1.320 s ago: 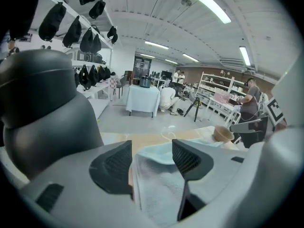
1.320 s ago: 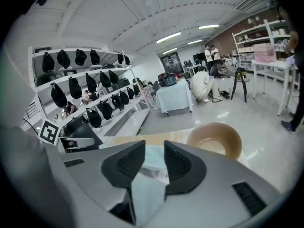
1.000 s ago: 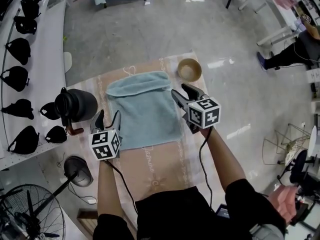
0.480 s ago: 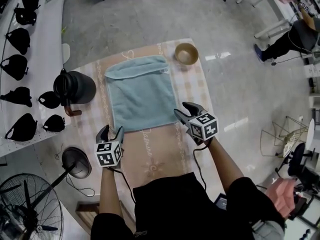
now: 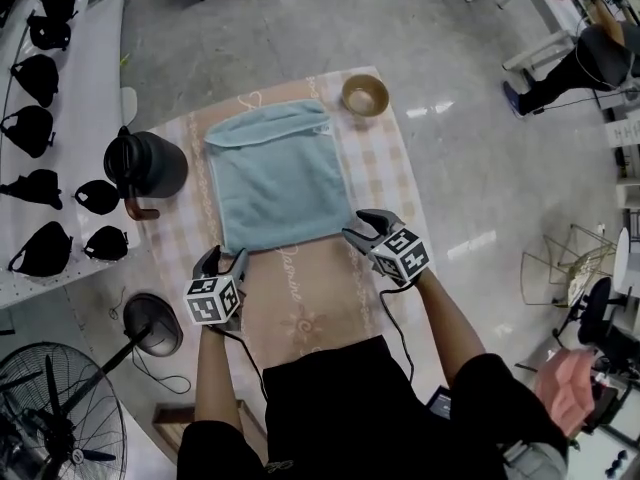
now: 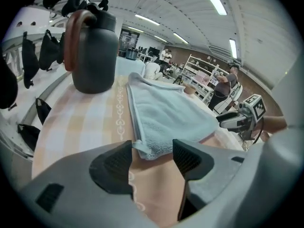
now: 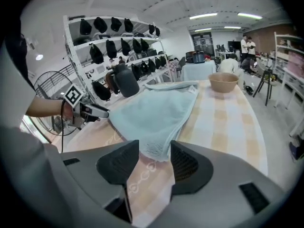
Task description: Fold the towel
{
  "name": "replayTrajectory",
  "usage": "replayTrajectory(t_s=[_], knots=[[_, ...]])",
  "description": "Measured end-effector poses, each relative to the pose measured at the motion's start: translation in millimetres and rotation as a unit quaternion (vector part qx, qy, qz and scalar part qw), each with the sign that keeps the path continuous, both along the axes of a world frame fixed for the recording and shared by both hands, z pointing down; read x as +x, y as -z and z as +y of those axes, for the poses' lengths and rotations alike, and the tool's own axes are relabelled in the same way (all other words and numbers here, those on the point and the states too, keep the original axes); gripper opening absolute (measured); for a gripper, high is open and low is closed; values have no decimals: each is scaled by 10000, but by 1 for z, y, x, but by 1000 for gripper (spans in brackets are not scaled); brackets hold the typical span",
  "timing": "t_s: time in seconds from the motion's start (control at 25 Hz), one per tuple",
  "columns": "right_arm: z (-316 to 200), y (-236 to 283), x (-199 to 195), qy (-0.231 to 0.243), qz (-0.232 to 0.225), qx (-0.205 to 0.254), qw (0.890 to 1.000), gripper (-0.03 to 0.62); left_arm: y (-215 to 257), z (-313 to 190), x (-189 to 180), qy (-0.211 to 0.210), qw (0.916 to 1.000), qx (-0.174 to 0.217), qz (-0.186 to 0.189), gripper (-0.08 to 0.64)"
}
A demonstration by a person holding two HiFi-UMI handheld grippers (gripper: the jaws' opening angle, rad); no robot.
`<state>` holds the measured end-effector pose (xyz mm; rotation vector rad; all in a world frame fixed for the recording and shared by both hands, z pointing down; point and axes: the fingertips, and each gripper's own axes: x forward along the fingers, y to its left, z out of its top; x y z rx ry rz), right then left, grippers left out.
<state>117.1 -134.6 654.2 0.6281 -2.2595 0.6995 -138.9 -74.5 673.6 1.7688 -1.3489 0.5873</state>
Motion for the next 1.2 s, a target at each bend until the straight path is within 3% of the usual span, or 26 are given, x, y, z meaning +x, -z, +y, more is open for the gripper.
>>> replayTrajectory(t_s=[0.2, 0.48, 0.6, 0.68, 0.72, 0.76, 0.84, 1.2], knots=[[8, -9, -4, 223, -144, -161, 9995, 192, -9, 4, 8, -396, 9989, -193, -168, 255], [9, -6, 4, 114, -216, -52, 9997, 209, -16, 8, 6, -243, 9992, -257, -174, 244], [14, -16, 4, 262, -2, -30, 9997, 213, -19, 10, 6, -309, 9988, -286, -231, 236], [11, -19, 1, 249, 107, 4, 9996, 213, -20, 11, 4, -296, 9986, -314, -314, 209], [9, -20, 0, 181, 120, 13, 9998, 209, -20, 11, 2, -263, 9984, -324, -376, 161], [6, -20, 0, 90, 128, 16, 9999, 186, -20, 11, 0, -228, 9982, -335, -439, 89], [4, -21, 2, -68, 159, 59, 9998, 36, -19, 13, -1, -219, 9977, -368, -518, 51], [31, -2, 13, -114, 120, 70, 9998, 26, -3, 47, 1, -288, 9978, -335, -490, 41]])
